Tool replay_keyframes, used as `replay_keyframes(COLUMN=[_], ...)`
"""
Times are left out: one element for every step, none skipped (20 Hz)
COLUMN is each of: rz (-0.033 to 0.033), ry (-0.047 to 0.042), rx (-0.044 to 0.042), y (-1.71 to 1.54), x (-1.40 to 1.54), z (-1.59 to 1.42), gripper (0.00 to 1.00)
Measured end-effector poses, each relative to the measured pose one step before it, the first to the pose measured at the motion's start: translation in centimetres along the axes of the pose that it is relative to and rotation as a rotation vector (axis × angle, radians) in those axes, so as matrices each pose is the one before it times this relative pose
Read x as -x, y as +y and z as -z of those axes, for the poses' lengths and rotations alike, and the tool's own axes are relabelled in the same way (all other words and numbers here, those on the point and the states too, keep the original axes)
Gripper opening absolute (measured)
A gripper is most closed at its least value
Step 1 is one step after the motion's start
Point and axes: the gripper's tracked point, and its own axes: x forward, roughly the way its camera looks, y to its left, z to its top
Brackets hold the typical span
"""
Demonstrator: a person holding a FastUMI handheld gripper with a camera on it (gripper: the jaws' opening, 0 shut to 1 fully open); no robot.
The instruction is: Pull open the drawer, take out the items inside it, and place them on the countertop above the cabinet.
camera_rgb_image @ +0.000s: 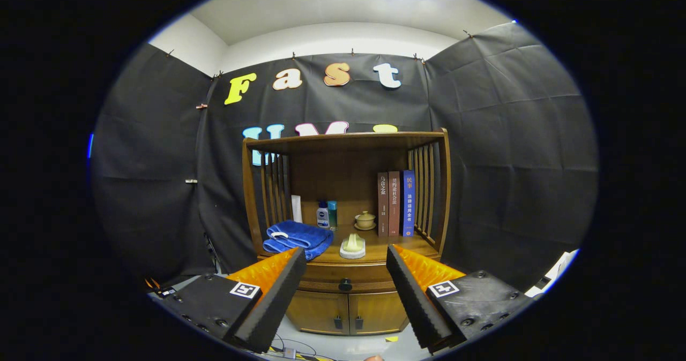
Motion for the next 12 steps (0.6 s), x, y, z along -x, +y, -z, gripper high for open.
replay_keyframes(rz=[-0.00050,-0.00074,0.00060,-0.00071,-0.00099,-0.00146,-0.00066,-0.00196,-0.00122,-0.00046,-0.00059,-0.00110], ry=[0.00162,0.00177,-0.00024,-0.00189,0.00073,-0.00046,0.00032,-0.00024,0.00019,0.00019,0.00123,-0.00060], rx=[-0.00357,-0.00115,0.00080,-0.00001,-0.00020,0.00006,0.00011,0.00011,0.00015,0.00021,-0.00034,-0.00021], y=[0.045,0.004,-0.074,0.064,0.026,0.057,0.078,0.048,0.066,0.065,0.047,0.024], x=[-0.013,0.067,-0.022,0.045,-0.115,-0.005,0.016,0.078,-0.065,0.065,-0.013,0.055], z=[-0.014,0.041,0.062,-0.058,0.039,0.014,0.013,0.020,0.054,0.002,0.041,-0.074], gripper=[0.98,0.98,0.98,0.98,0.98,0.98,0.98,0.98,0.98,0.98,0.98,0.98])
